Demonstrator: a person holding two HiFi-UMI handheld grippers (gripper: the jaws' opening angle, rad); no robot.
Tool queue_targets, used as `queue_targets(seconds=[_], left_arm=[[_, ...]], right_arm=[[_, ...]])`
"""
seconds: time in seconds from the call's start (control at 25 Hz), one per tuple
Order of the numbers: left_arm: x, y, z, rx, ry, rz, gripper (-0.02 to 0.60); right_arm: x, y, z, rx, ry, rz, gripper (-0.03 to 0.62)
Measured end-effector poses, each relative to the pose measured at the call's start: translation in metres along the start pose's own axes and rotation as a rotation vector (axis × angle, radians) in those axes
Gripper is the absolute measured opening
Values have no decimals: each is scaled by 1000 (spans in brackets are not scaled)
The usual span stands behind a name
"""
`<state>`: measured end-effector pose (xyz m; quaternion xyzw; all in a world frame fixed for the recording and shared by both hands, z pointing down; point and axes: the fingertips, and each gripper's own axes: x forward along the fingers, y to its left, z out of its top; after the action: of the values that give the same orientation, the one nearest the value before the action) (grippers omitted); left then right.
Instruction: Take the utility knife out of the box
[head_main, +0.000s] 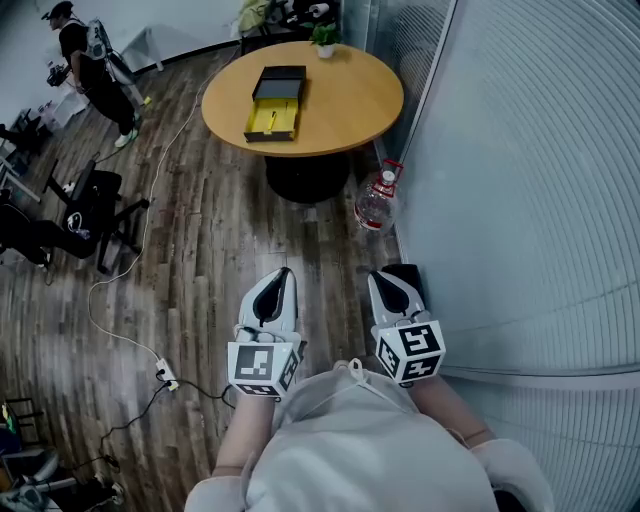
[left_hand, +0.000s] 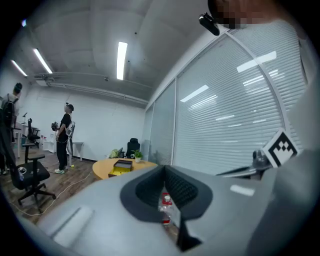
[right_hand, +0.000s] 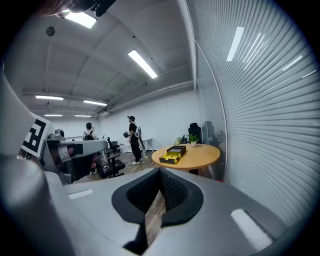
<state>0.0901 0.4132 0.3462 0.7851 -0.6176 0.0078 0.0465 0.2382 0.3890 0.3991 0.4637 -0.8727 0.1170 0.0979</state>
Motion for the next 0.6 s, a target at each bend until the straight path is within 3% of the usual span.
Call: queue_targets(seconds=[0.32, 0.6], left_arm=[[24, 4, -23, -12, 32, 35, 6], [79, 48, -25, -24, 30, 45, 6]], right_arm=[[24, -24, -12, 1, 32, 23, 0], [85, -38, -3, 10, 43, 18, 0]])
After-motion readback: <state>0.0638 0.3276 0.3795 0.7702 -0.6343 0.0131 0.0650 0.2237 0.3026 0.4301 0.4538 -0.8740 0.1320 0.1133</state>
